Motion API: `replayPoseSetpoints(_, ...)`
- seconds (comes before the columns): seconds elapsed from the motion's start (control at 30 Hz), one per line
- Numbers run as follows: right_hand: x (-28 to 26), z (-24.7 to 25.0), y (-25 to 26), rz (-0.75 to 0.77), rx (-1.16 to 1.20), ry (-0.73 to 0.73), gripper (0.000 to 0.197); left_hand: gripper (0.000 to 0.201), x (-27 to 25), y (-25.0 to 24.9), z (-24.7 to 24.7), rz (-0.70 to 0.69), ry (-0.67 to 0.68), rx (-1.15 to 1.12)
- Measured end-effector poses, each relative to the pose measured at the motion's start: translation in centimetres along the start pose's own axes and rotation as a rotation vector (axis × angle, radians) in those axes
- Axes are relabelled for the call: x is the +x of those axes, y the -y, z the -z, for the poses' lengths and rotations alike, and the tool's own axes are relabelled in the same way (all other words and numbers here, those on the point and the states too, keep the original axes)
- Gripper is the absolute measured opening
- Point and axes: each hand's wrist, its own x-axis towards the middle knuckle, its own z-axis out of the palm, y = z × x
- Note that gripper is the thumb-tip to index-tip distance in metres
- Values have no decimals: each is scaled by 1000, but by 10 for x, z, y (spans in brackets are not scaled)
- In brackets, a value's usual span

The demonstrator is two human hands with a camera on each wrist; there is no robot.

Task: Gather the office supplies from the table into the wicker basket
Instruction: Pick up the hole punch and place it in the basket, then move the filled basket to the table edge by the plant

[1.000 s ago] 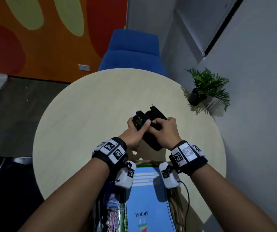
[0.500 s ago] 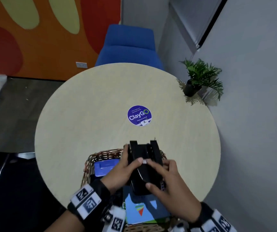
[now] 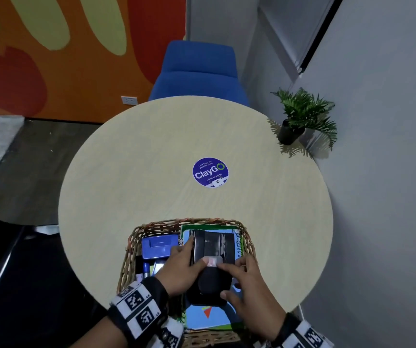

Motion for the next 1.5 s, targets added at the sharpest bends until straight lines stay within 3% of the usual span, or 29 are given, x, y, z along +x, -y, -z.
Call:
replayPoseSetpoints(0.2,7,11,-5,0,47,-29,43,57,8,4,0,-28,-76,117)
replayPoseSetpoints(0.3,12,10,-6,9,45,-19,49,53,12,10,-2,-31,-111,133)
replayPoseSetpoints(0.4,18,12,-9,-1,42,-16,42,56,13,9,0,-31,-97,97)
replayPoseSetpoints(0.5,20,20,-13,45,26,-4,48,61,6,6,10,-42,-111,5)
replayPoseSetpoints(0.57,21,29,-16,80,32,-71,48,62,-6,7,21,-81,-202,-73)
replayPoseSetpoints(0.67,26,42,-31,20,96,-225,50,43,-24,27,43,-127,-450,-20)
replayPoseSetpoints(0.77,33,46,-55,-140,146,-223,56,59,-38,68,64,37,-599,152)
replayPoseSetpoints(0.83,38,46,-69,-226,166,-80,61,69,-44,93,69,204,-523,81)
replayPoseSetpoints(0.9,44,45,-75,-294,188,86,57,64,-47,109,65,316,-379,-117)
replayPoseSetpoints(1.03,51,42,-73,-321,177,230,27,26,-49,126,61,375,-115,-348)
replayPoseSetpoints(1.1,53,43,-68,-315,157,263,21,21,-47,126,59,354,-56,-352)
replayPoseSetpoints(1.23,55,46,-62,-315,148,282,23,18,-34,125,57,269,-141,-103)
replayPoseSetpoints(1.33,51,46,-61,-305,213,265,12,22,-22,122,60,236,-188,85)
replayPoseSetpoints(1.5,44,42,-70,-357,394,143,23,24,11,87,81,146,-248,249)
